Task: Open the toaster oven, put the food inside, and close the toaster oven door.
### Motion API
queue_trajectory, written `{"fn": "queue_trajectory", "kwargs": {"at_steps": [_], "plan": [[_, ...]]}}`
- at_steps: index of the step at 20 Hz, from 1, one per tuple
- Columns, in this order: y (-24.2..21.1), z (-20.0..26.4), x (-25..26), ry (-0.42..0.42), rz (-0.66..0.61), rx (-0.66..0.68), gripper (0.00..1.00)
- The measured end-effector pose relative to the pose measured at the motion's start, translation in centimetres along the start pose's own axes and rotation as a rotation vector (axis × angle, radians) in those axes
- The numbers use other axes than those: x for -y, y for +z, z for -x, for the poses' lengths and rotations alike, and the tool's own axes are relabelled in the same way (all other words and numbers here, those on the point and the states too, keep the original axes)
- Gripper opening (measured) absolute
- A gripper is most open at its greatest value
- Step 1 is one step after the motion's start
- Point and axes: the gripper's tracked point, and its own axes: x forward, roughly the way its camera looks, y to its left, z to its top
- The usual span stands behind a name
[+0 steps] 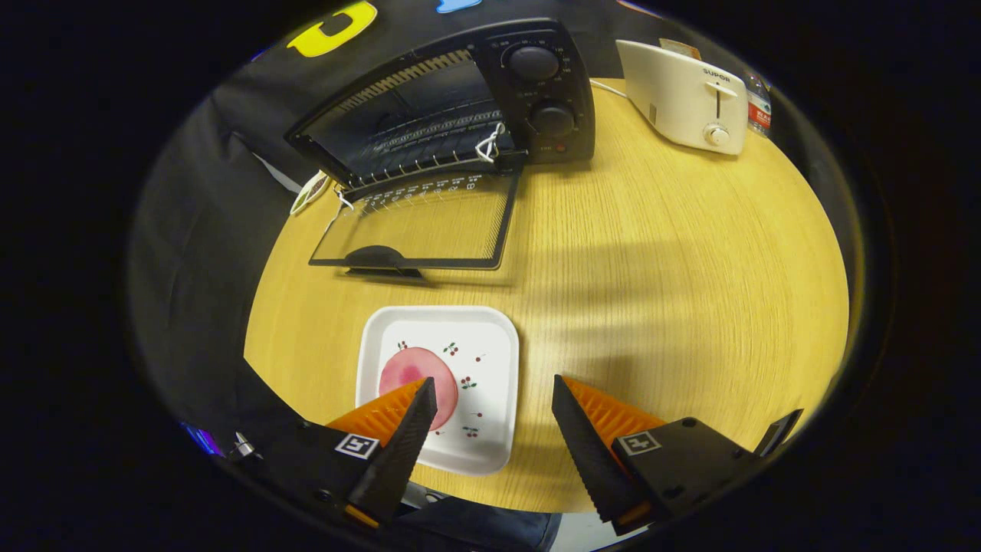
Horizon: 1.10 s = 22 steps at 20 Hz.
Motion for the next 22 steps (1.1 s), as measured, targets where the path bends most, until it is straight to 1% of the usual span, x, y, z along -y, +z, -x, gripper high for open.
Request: {"fn": "queue_trajectory", "kwargs": {"at_steps": [1,2,4,5,6,8,10,11,12,13,14,15,16,18,20,22], "plan": [[-0.2,-0.3,0.0,-0.001,0.002,-0.018,0.97],[-0.5,-0.7,0.0,-0.006,0.006,-0.039,0.92],[-0.3,-1.2,-0.1,-0.006,0.004,-0.056,0.88],[-0.4,-0.9,-0.1,-0.009,0.007,-0.062,0.79],[-0.5,-1.3,0.1,-0.022,0.013,-0.078,0.66],[-0.5,-1.2,1.0,-0.051,0.032,-0.092,0.48],[-0.5,-1.1,1.7,-0.074,0.015,-0.100,0.30],[-0.6,-1.6,1.8,-0.069,0.001,-0.107,0.21],[-0.5,-1.1,2.0,-0.070,-0.011,-0.104,0.12],[-0.4,-1.4,1.9,-0.055,-0.021,-0.098,0.11],[-0.5,-1.4,1.8,-0.038,-0.004,-0.092,0.04],[-0.6,-1.4,1.8,-0.022,0.011,-0.089,0.03],[-0.7,-1.5,1.6,-0.005,-0.004,-0.091,0.03],[-1.0,-1.6,0.8,0.069,-0.095,-0.100,0.02],[-1.4,-1.3,-0.3,0.166,-0.201,-0.111,0.02],[-1.5,-0.8,-1.4,0.243,-0.274,-0.104,0.02]]}}
